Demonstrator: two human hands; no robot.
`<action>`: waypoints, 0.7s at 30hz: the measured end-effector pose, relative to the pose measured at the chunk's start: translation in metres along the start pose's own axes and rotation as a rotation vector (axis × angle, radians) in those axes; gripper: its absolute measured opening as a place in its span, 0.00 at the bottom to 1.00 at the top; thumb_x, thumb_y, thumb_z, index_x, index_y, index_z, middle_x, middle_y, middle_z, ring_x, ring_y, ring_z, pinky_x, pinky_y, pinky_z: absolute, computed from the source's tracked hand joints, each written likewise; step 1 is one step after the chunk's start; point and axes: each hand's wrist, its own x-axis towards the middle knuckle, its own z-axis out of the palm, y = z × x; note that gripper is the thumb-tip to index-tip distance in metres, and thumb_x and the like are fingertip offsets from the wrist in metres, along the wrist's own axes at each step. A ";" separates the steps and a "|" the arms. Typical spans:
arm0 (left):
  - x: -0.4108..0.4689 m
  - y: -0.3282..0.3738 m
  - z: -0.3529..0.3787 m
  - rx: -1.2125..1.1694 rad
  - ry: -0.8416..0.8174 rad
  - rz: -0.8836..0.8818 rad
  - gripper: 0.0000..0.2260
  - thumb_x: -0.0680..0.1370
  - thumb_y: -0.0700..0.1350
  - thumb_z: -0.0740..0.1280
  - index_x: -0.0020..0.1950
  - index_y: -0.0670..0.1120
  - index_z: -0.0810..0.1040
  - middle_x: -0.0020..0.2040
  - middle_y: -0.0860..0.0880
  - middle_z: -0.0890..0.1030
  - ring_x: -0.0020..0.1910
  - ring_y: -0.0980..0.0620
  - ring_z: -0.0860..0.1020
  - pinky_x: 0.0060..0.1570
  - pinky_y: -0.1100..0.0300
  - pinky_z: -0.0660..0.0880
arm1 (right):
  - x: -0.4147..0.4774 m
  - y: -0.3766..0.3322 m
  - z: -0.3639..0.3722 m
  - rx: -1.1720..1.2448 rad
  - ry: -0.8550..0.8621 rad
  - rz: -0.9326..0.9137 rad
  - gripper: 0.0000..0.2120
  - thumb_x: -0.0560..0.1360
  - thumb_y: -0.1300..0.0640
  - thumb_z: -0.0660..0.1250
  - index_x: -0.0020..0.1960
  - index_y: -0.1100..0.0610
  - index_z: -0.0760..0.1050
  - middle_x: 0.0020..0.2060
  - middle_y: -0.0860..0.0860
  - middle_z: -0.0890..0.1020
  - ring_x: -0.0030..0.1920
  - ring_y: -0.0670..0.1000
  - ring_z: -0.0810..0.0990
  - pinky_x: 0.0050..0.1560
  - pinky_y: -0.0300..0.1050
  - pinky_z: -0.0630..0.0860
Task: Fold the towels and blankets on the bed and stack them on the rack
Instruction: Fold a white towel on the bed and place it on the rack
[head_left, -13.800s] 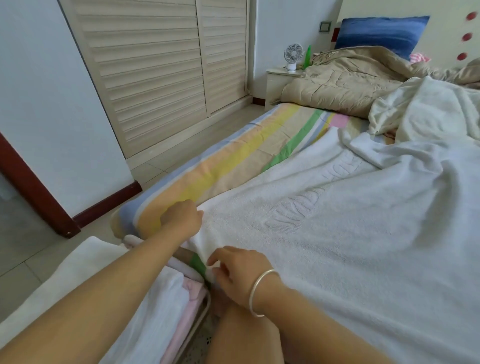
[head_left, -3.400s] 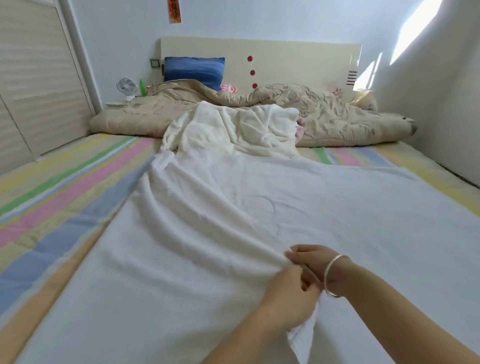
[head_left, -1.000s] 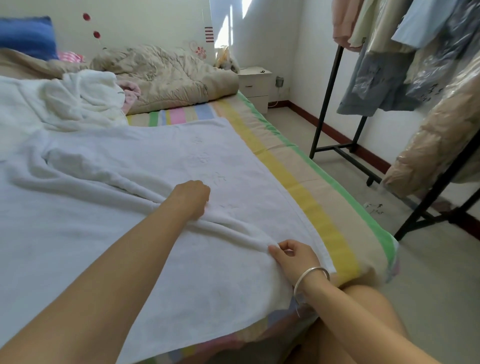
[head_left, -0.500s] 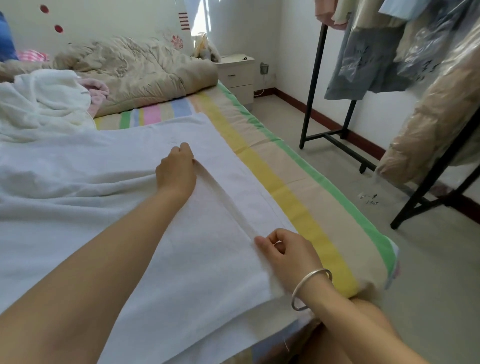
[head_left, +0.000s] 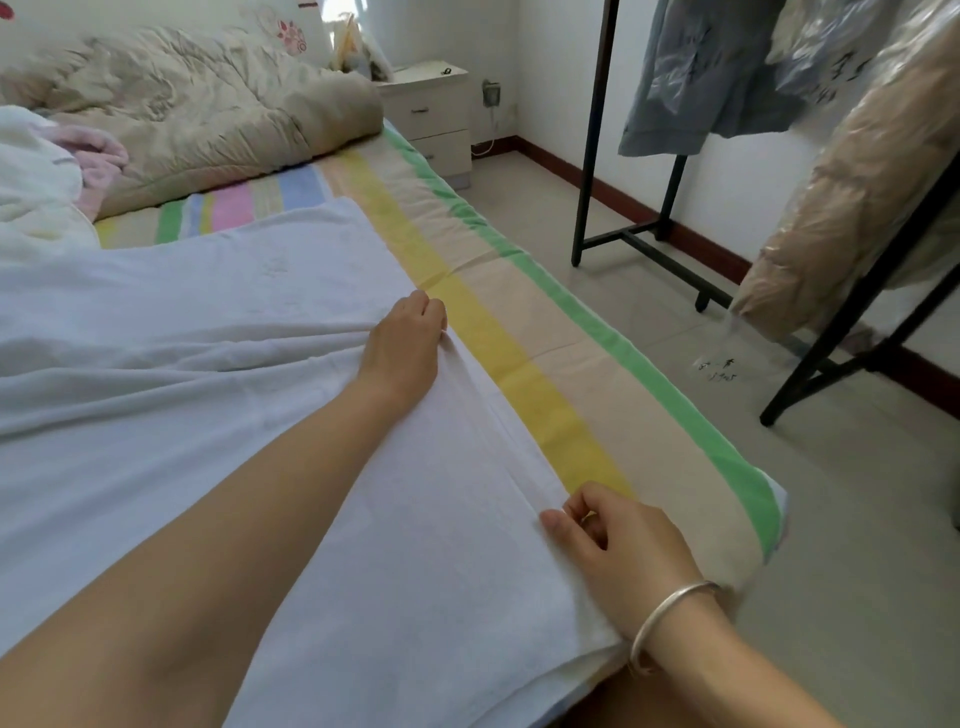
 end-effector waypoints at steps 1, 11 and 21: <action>0.001 0.002 -0.001 0.007 -0.001 0.047 0.09 0.75 0.30 0.60 0.48 0.41 0.74 0.48 0.43 0.74 0.46 0.44 0.73 0.40 0.49 0.73 | -0.001 0.002 0.000 -0.010 -0.003 0.003 0.15 0.75 0.41 0.65 0.37 0.49 0.70 0.25 0.45 0.76 0.30 0.43 0.71 0.34 0.37 0.67; 0.006 0.020 0.004 0.088 -0.069 0.092 0.09 0.75 0.30 0.61 0.50 0.42 0.73 0.49 0.44 0.74 0.47 0.45 0.73 0.39 0.52 0.74 | -0.006 0.012 -0.007 -0.114 0.051 0.094 0.17 0.74 0.37 0.65 0.36 0.49 0.71 0.28 0.46 0.75 0.36 0.46 0.75 0.38 0.43 0.70; -0.048 0.030 -0.021 -0.291 -0.197 -0.045 0.25 0.77 0.34 0.61 0.73 0.47 0.65 0.74 0.50 0.63 0.61 0.44 0.75 0.56 0.50 0.74 | -0.003 0.010 -0.003 -0.218 0.100 0.121 0.18 0.73 0.35 0.62 0.38 0.49 0.70 0.36 0.46 0.79 0.43 0.52 0.78 0.43 0.46 0.74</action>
